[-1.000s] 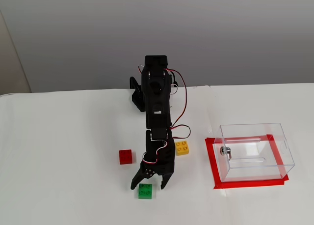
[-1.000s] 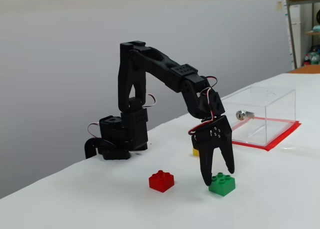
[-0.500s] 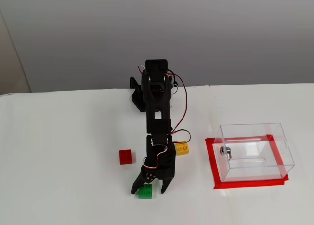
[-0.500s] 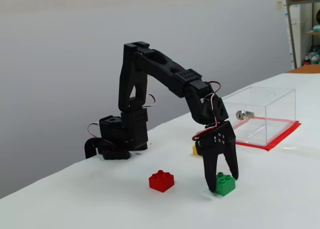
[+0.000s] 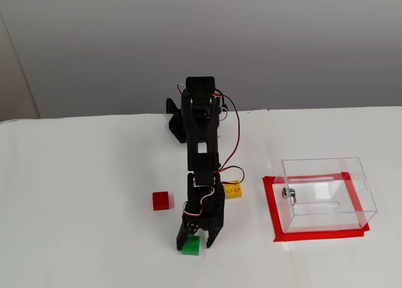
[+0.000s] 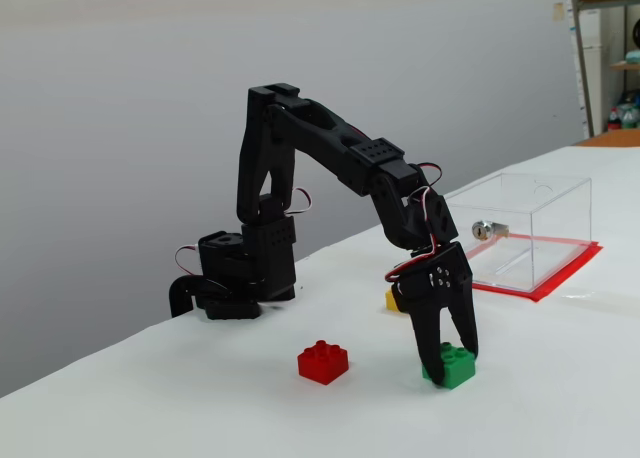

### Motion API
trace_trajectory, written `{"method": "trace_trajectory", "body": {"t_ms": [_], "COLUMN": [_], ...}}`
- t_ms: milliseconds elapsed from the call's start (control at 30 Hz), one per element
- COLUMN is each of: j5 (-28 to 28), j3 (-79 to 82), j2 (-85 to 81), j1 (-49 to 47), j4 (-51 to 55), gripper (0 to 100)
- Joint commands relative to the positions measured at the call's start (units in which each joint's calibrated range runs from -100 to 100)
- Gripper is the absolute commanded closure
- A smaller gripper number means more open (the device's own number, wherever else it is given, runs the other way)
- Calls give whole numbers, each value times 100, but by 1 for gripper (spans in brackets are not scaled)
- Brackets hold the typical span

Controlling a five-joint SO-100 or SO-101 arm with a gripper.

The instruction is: Pick the green lego brick and place it into the transparent box

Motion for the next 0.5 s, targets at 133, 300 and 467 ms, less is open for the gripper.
{"method": "trace_trajectory", "body": {"t_ms": [133, 300, 467], "j5": [-14, -14, -14], "j3": [-84, -75, -129], "j2": [-54, -88, -410], "j1": [64, 72, 138], "j4": [27, 27, 36], "gripper": [89, 89, 89]}}
